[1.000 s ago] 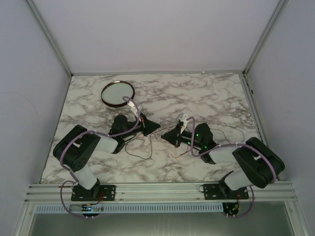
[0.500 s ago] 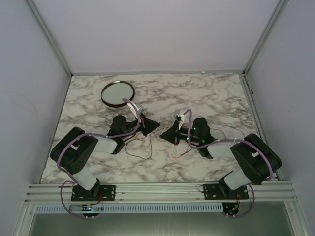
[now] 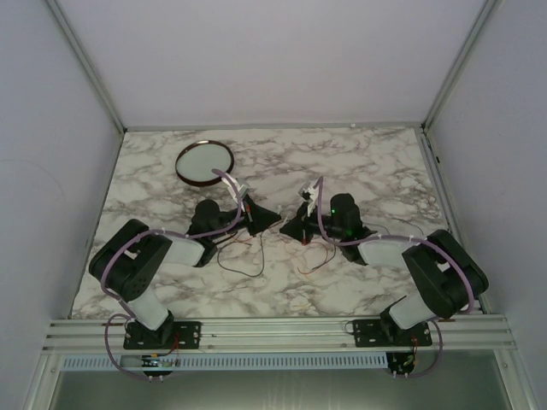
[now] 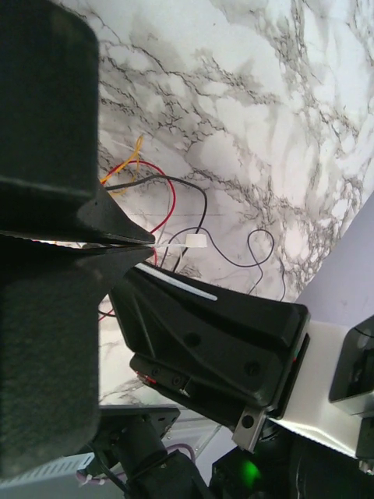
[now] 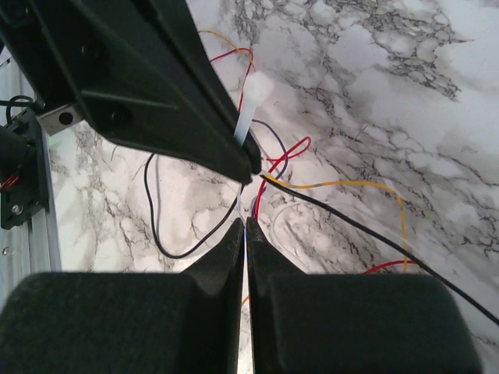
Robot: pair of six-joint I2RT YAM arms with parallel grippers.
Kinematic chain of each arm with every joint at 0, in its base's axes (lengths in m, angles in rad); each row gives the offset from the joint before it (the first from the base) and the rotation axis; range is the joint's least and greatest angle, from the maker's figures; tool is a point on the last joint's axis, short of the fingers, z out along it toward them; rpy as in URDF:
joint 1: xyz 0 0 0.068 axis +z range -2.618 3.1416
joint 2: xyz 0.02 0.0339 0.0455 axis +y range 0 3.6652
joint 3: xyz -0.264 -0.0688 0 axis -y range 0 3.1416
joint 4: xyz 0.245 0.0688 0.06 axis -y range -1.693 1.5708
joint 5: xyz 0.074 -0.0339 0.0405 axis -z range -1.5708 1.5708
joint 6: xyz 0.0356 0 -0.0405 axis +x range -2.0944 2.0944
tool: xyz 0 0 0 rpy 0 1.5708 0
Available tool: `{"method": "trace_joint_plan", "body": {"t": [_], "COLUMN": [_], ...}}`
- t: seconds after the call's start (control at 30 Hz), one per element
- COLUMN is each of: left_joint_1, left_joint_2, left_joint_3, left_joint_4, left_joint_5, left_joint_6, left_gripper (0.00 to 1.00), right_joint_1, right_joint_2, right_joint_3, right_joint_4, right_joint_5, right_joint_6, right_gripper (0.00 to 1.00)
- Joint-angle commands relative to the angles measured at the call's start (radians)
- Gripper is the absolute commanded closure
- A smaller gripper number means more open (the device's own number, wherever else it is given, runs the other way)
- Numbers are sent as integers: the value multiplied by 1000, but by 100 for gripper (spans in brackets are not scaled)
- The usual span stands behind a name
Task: Zip-tie the wires
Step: Tie the cable at the center of the board.
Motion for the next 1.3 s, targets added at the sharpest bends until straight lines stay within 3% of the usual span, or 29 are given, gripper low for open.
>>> {"method": "trace_joint_plan", "body": {"t": [0.0,1.27], "left_joint_1": [-4,-18], "left_joint_2": [13,60], "left_joint_3": [24,43], "left_joint_4": [66,77], "left_joint_5": [51,46], "left_joint_6": [1,-6], "left_gripper": [100,94], "right_joint_1": [-20,-25], "right_joint_2": [16,40], "right_joint_3": [76,123], "right_joint_4": [-65,-138], "right_joint_5": [5,-34], "right_joint_6": [-31,-49], "right_gripper": [100,100]}}
